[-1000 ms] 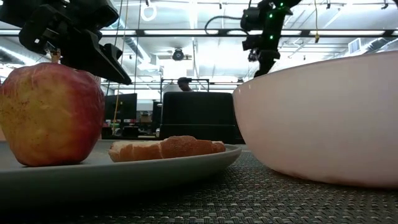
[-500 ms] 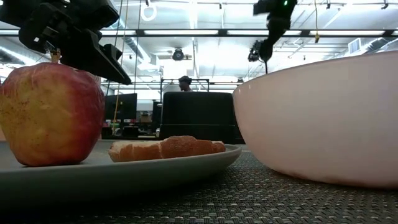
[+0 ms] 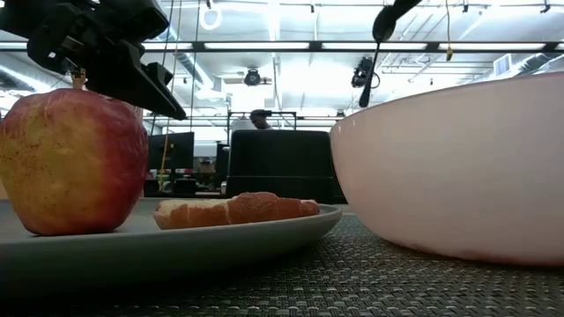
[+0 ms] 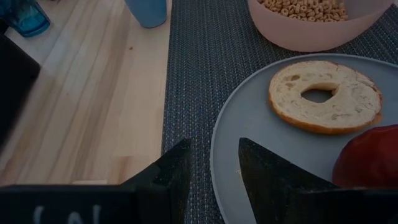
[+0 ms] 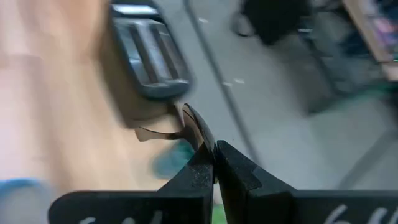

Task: Arrange a breakfast setting
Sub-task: Put the spoon on the right side of the pink bowl

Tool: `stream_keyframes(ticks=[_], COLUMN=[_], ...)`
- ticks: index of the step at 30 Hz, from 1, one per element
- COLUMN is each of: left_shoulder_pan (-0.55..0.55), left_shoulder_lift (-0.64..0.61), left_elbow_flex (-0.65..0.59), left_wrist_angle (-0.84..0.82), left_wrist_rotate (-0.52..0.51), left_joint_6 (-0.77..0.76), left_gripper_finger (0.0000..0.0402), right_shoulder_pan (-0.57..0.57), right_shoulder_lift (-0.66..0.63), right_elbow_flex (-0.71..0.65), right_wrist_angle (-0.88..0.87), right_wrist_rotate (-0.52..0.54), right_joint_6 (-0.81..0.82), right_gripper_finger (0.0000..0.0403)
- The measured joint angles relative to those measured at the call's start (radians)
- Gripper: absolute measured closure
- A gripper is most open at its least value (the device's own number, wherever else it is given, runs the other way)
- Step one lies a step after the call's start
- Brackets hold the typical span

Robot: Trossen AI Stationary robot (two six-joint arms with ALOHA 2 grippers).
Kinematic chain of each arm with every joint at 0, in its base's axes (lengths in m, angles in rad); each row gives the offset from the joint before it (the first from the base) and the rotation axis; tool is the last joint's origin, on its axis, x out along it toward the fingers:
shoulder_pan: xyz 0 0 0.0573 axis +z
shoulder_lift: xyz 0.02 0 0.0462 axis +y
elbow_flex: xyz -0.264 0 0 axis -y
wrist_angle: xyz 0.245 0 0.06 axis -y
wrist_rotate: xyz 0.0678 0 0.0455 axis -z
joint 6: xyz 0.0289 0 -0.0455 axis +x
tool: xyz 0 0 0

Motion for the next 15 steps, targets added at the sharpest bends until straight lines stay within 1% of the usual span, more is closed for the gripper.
stream_keyframes(ticks=[2,4,6,10,15], left_shoulder_pan=[0.0,0.0,0.0,0.0,0.0], left_shoulder_lift=[0.0,0.0,0.0,0.0,0.0], left_elbow_flex=[0.0,0.0,0.0,0.0,0.0], left_wrist_angle=[0.001,0.001,0.001,0.001,0.001], left_wrist_rotate=[0.0,0.0,0.0,0.017,0.027], left_joint_6=[-0.016,-0.024,-0.039,-0.057,-0.083], left_gripper_finger=[0.026,0.026,0.026,0.026,0.026], right_shoulder_pan=[0.024,0.043,0.068,0.145,0.223], right_shoulder_lift=[-0.012,-0.014,-0.008,-0.003,-0.003], right_elbow_flex=[0.0,0.001,-0.002,-0.066,-0.178], right_wrist_angle=[-0.025,-0.065,-0.116,-0.15,-0.202], right_wrist_rotate=[-0.085,-0.224,-0.332,-0.465,-0.681], right_joint_6=[0.057,0.121,0.17,0.218,0.261], right_gripper_finger=[0.0383,0.0383,0.0383,0.0383,0.0383])
